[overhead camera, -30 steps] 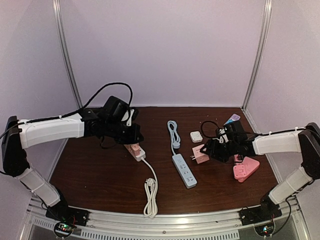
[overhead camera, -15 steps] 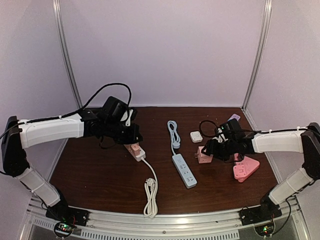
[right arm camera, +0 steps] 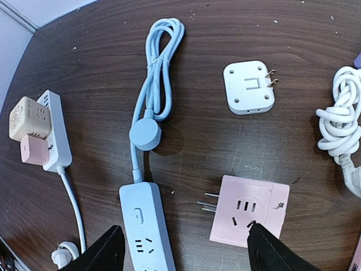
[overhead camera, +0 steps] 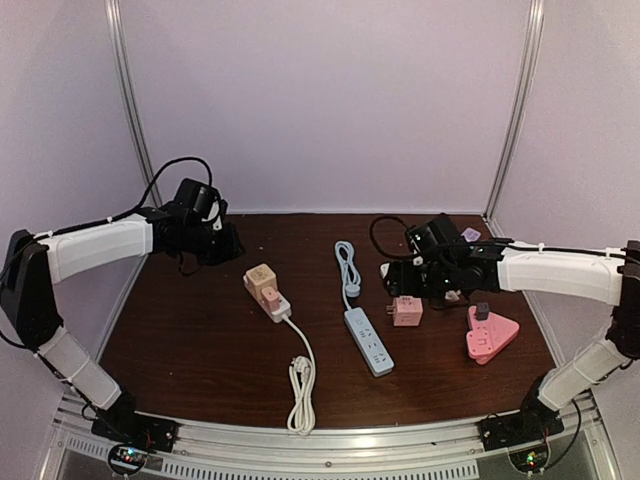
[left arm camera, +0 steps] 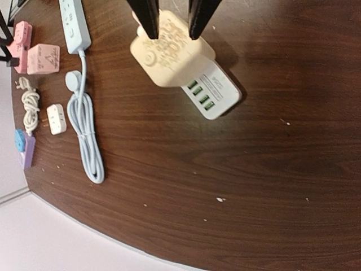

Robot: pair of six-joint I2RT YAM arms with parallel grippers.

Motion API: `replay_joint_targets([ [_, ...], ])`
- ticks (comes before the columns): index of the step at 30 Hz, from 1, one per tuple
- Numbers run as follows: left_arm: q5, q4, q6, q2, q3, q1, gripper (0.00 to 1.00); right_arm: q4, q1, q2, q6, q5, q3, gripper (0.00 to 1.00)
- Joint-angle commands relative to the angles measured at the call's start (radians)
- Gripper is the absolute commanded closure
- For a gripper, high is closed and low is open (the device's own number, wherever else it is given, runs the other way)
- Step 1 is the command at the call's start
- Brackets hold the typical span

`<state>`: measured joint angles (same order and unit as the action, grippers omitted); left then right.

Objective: Pull the plug off the socket

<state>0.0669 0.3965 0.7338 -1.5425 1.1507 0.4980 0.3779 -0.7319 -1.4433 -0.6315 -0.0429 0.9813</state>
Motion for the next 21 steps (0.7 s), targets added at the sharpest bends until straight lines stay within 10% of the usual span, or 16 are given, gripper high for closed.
replay_joint_targets([
  [1,0.06,-0.073,-0.04,-0.123,0.051,-0.086,0.82,0.067,-0.042,-0.037,0.031,-0.08,0.054,0.24],
  [21,0.281,-0.281,0.059,-0.294,-0.034,-0.074,0.88,0.067,-0.155,-0.137,0.118,-0.074,0.203,0.24],
])
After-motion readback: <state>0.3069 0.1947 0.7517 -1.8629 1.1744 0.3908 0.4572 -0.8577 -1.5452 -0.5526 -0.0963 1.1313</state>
